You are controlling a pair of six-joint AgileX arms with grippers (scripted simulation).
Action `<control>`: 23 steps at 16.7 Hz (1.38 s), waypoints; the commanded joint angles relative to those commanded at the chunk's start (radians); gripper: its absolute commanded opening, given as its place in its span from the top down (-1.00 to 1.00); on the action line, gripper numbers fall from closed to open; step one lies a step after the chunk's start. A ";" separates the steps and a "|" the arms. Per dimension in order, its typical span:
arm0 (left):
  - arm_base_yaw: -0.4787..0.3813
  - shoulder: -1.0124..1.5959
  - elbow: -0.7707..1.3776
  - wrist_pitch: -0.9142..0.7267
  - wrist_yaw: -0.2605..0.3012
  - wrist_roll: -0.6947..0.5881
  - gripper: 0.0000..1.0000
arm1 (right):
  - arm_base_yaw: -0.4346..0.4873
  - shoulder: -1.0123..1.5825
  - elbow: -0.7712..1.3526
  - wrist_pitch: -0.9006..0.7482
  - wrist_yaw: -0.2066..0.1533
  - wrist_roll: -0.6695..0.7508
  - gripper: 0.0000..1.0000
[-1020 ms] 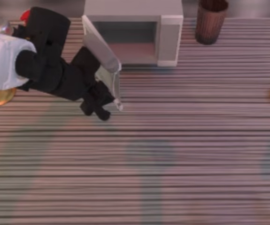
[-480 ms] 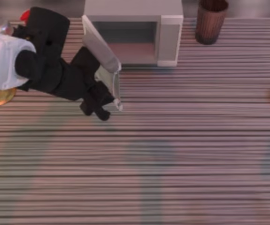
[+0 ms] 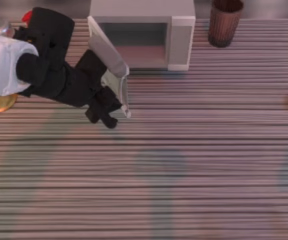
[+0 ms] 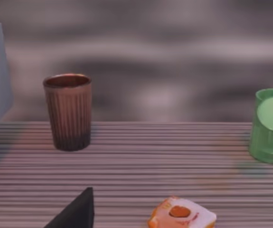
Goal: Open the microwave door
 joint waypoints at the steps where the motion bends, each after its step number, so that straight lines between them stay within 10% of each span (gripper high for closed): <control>1: -0.006 -0.001 -0.005 -0.001 0.006 -0.004 1.00 | 0.000 0.000 0.000 0.000 0.000 0.000 -1.00; 23: 0.028 0.002 0.007 -0.035 0.042 0.070 1.00 | 0.000 0.000 0.000 0.000 0.000 0.000 -1.00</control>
